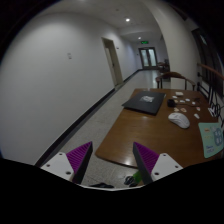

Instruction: Arrange mouse

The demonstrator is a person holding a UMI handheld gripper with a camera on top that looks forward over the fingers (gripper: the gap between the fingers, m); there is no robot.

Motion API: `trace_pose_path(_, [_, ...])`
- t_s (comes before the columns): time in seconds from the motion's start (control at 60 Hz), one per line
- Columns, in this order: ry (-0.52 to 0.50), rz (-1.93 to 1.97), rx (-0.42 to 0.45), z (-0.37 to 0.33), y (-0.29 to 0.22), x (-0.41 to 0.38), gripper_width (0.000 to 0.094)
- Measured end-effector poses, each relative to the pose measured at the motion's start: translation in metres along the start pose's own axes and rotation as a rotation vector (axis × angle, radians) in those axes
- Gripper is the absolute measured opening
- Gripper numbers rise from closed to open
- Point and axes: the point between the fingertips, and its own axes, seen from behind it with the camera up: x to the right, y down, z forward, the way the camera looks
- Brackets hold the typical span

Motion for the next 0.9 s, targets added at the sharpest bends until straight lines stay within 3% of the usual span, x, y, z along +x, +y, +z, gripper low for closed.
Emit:
trace_pose_path(0.15, [0.109, 0.018, 0.004, 0.002, -0.007, 0.058, 0.0818])
trace_pose_path(0.467, [0.387, -0.063, -0.037, 0.068, -0.030, 0.312, 0.0821])
trace_pose_path(0.617, [0.367, -0.070, -0.096, 0.098, -0.027, 0.343, 0.0821])
trace_pose_path(0.9, [0.319, -0.030, -0.101, 0.143, -0.052, 0.366, 0.0801])
